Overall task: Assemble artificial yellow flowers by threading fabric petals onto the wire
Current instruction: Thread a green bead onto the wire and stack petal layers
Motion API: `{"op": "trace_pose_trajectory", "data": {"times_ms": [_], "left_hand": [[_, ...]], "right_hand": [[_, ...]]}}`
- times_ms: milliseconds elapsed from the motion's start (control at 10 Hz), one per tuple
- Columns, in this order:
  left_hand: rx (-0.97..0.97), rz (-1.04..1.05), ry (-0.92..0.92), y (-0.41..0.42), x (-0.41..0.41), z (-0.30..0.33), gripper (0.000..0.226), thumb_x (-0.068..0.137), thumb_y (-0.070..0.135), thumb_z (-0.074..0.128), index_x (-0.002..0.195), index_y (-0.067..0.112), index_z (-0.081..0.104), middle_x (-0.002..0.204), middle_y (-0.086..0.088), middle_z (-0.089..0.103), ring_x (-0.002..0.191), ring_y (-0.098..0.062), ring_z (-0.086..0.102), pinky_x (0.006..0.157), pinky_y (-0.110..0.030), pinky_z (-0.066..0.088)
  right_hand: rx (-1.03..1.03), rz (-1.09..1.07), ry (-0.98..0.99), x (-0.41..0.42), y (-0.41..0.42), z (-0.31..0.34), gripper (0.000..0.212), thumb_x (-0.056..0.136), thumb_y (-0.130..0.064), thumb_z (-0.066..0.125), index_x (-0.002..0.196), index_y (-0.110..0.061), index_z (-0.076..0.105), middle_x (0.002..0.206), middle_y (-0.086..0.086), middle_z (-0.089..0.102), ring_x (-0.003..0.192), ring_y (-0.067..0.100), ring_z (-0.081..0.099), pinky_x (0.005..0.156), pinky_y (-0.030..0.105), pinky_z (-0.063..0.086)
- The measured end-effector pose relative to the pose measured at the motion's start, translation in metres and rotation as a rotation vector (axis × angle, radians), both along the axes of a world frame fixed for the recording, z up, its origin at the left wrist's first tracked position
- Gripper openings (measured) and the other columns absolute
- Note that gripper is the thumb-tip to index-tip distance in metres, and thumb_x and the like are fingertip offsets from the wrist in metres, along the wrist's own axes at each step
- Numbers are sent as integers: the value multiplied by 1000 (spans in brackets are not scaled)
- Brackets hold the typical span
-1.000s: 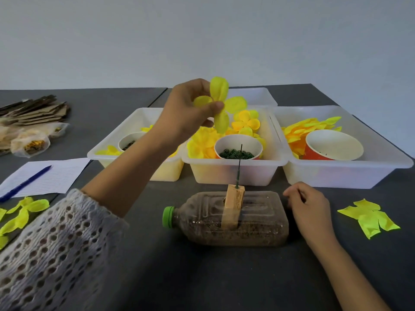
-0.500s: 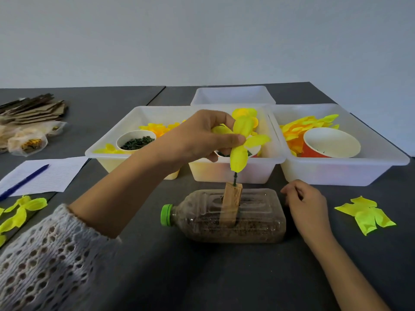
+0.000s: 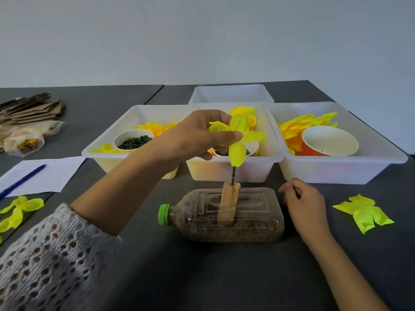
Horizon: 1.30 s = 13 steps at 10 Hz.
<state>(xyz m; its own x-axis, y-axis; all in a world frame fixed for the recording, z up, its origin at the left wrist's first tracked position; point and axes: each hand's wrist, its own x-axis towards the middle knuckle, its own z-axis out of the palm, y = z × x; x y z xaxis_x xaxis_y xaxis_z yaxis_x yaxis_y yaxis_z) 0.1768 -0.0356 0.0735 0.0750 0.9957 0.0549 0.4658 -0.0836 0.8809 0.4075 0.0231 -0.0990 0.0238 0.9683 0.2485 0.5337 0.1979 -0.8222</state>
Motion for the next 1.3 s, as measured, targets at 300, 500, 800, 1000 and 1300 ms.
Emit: {"op": "trace_pose_trajectory", "data": {"times_ms": [300, 500, 800, 1000, 1300], "left_hand": [[-47, 39, 14, 1, 2, 0, 16, 89, 31, 70, 103, 27, 63, 84, 3, 71, 69, -5, 63, 56, -18, 47], [57, 149, -1, 0, 2, -7, 57, 80, 32, 79, 127, 31, 46, 123, 5, 58, 108, -14, 62, 83, -31, 55], [388, 36, 54, -5, 6, -21, 6, 82, 33, 69, 83, 38, 65, 116, 10, 58, 122, -7, 50, 97, -43, 47], [374, -21, -98, -11, 9, -38, 19, 96, 25, 59, 91, 18, 75, 119, -6, 63, 125, -6, 51, 91, -25, 48], [342, -57, -164, -13, 22, -68, 22, 99, 24, 56, 90, 22, 76, 108, 9, 69, 124, -4, 53, 97, -35, 48]], "right_hand": [[-7, 2, -8, -1, 1, 0, 22, 95, -14, 52, 78, -22, 63, 72, -7, 62, 72, 8, 58, 58, 23, 36], [-4, -4, -12, 0, 1, -1, 22, 95, -15, 52, 79, -23, 64, 73, -7, 62, 73, 8, 58, 58, 22, 35], [10, -3, -15, 0, 0, -1, 23, 94, -14, 52, 77, -23, 63, 70, -8, 61, 69, 8, 57, 56, 22, 33], [0, 3, -24, 0, 1, 0, 21, 95, -14, 52, 80, -22, 64, 72, -8, 61, 71, 8, 57, 57, 22, 34], [-1, 3, -20, 0, 1, -1, 22, 95, -14, 51, 78, -22, 63, 71, -5, 62, 71, 10, 58, 56, 24, 35]]}}
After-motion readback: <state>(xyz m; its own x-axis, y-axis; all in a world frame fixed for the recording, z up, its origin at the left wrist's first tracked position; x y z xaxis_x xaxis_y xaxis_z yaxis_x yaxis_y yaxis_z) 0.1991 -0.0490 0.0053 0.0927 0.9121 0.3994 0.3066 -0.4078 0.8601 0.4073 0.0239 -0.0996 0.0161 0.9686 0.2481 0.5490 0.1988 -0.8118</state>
